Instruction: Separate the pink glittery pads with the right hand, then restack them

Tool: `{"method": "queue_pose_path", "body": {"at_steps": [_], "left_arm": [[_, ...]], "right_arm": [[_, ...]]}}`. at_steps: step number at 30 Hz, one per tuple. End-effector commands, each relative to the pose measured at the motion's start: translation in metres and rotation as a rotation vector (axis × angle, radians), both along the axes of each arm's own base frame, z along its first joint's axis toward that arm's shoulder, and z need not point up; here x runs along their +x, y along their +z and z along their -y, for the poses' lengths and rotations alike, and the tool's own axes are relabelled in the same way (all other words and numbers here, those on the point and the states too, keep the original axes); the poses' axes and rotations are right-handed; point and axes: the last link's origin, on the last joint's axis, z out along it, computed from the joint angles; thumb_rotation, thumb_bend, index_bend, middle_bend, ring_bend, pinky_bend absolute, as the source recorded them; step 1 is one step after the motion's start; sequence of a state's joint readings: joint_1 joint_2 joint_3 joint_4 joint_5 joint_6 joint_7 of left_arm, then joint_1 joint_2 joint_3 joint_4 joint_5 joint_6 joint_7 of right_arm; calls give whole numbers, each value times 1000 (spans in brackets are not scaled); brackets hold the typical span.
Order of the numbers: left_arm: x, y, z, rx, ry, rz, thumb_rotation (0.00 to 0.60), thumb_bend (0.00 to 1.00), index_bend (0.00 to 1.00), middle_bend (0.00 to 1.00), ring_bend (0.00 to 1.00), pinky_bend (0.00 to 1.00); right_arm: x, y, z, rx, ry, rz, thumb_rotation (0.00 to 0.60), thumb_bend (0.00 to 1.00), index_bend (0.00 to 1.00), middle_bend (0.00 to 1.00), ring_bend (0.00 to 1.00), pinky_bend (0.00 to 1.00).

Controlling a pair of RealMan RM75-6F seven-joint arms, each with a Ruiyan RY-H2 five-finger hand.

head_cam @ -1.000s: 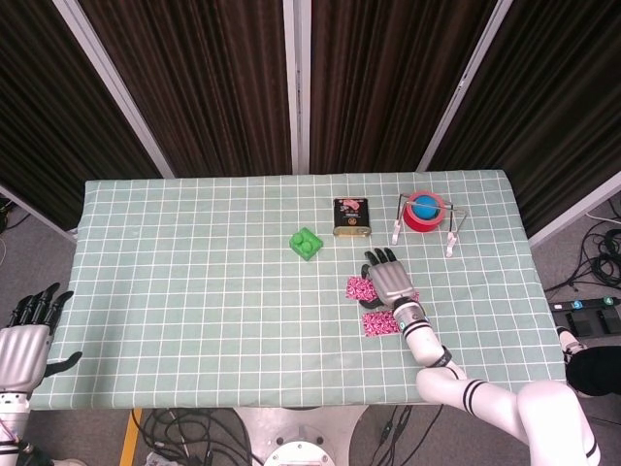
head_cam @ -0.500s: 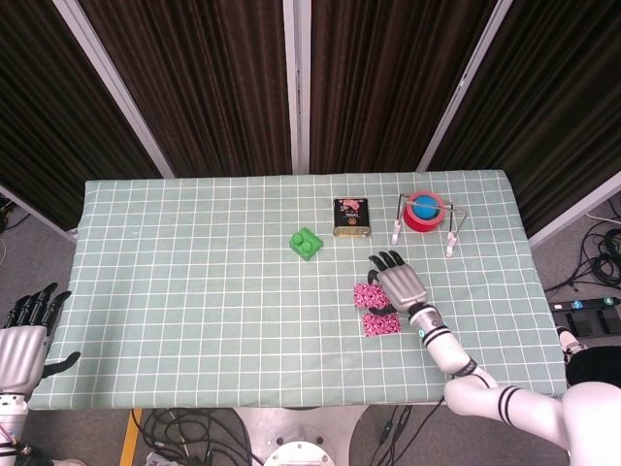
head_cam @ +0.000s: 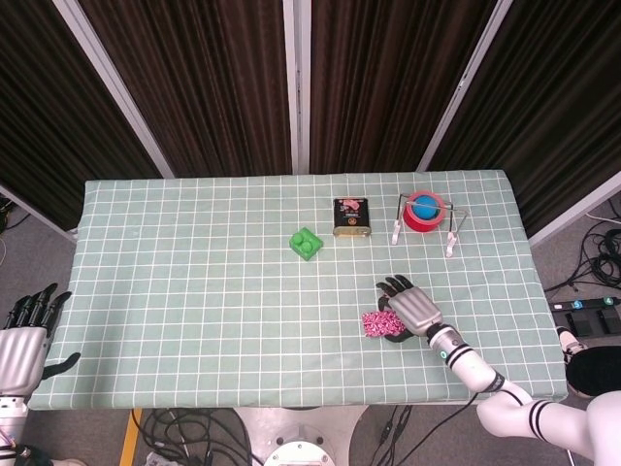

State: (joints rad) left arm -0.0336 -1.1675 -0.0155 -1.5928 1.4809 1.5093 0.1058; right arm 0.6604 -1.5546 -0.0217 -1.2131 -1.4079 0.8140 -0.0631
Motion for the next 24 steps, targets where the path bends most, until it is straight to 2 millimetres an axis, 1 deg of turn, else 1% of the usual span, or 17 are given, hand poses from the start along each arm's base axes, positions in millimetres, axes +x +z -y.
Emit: {"method": "queue_pose_path", "body": {"at_steps": [1,6,13,24], "left_arm": [[-1,0,1,-1,1,0,600,30,176,150,116,127],[0,0,0,-1,0,1,600,30,176,150,115,127],[5,0,-4,-7,1,2,600,30,176,150,115,127],[4,0,-3,-13,5,3,600,30,176,150,115,127]], "right_arm": [[-2,-3,0,9,12,0,458,117,422,90,0,0],[-3,-7,3,12,38,-2,461,118,408,90,0,0],[-3,-12,4,9,32,14,459,116,400,90,0,0],[-6,-11,3,6,19,23,441,118,389,89,0,0]]}}
